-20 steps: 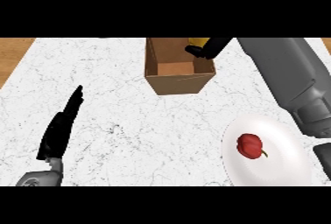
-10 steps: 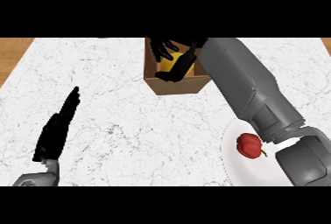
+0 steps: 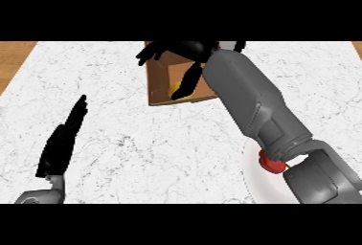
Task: Pick the lemon from the plate and place it in the cardboard box
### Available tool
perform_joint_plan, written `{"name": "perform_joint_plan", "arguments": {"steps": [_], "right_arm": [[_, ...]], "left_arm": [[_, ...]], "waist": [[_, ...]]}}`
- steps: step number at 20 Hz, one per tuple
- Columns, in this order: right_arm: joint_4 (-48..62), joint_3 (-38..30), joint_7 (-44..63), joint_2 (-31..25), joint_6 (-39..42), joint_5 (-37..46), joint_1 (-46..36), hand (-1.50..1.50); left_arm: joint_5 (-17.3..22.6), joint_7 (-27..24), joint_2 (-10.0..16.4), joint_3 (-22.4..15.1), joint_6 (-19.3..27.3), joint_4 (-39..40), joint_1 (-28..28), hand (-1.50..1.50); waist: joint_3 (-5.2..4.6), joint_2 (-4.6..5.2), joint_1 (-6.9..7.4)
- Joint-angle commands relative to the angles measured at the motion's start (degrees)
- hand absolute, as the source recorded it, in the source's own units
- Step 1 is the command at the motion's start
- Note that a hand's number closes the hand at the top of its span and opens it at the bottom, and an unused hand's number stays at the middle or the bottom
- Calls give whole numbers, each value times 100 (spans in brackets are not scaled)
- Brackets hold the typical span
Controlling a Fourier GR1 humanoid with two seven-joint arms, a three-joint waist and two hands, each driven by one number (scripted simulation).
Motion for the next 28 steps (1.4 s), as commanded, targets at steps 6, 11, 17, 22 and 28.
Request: {"name": "perform_joint_plan", "arguments": {"steps": [6,11,17,22,28], "right_arm": [[345,-1492,560,-213,406,-1397,-306,-150],[565,-2137,855,-664,888,-2028,-330,-150],[654,-2426,1197,-1758,909,-2275,-269,-150],[693,-2668,1404,-2302,1096,-2507,-224,-150],[524,-2546,1073,-2705,1589,-2380,88,-150]], "left_arm": [[-77,18,-94,-56,75,66,-172,0],[1,45,-5,8,-53,153,-290,0],[-29,-11,-87,-100,-40,60,-303,0],[-76,-91,-116,-203,-62,11,-262,0],[-77,-15,-139,-249,-79,-85,-420,0]], "waist": [[0,54,18],[0,102,83],[4,220,239],[13,300,400],[34,375,513]]}}
